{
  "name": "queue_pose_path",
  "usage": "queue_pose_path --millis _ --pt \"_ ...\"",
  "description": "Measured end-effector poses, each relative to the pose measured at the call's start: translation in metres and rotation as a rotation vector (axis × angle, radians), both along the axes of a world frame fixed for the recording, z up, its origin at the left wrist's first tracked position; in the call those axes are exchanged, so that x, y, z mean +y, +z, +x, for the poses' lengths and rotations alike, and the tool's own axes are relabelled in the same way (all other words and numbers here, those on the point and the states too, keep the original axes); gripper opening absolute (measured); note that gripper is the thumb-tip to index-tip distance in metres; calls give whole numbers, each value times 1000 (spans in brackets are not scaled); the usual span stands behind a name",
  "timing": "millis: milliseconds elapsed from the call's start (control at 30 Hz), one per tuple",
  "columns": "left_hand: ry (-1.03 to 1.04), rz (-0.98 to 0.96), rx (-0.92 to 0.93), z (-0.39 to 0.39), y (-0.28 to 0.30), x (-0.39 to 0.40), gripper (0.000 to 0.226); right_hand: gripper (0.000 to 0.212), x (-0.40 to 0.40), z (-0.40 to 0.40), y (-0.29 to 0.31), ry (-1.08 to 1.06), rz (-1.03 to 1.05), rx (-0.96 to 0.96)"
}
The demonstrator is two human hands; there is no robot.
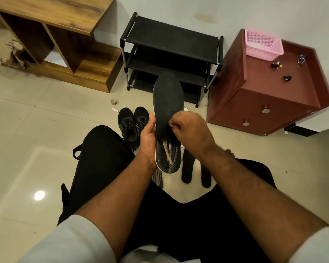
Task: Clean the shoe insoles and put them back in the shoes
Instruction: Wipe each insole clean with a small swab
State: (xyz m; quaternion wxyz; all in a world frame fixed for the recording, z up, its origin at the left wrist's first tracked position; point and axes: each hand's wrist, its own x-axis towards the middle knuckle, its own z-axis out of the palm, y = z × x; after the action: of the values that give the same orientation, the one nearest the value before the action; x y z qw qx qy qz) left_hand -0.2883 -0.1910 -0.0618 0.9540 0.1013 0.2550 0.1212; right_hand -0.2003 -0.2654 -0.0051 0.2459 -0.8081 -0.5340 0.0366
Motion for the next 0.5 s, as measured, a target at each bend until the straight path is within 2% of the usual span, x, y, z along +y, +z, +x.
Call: queue_pose_path --millis 133,267,333,433,500 --pt "-63 -6 -45 -4 3 -2 58 11 4 4 1 -23 30 10" --pt "-53 -23 -49 -2 0 -3 64 12 -7 -9 -6 -7 26 121" --pt "-79 -15 -51 0 2 -2 69 14 -14 -12 -6 -33 93 293" --pt "-96 14 -58 3 6 -4 69 16 -18 -5 0 -206 220 628" --pt "-89 60 -64 6 5 -4 65 22 -17 4 3 -301 280 734"
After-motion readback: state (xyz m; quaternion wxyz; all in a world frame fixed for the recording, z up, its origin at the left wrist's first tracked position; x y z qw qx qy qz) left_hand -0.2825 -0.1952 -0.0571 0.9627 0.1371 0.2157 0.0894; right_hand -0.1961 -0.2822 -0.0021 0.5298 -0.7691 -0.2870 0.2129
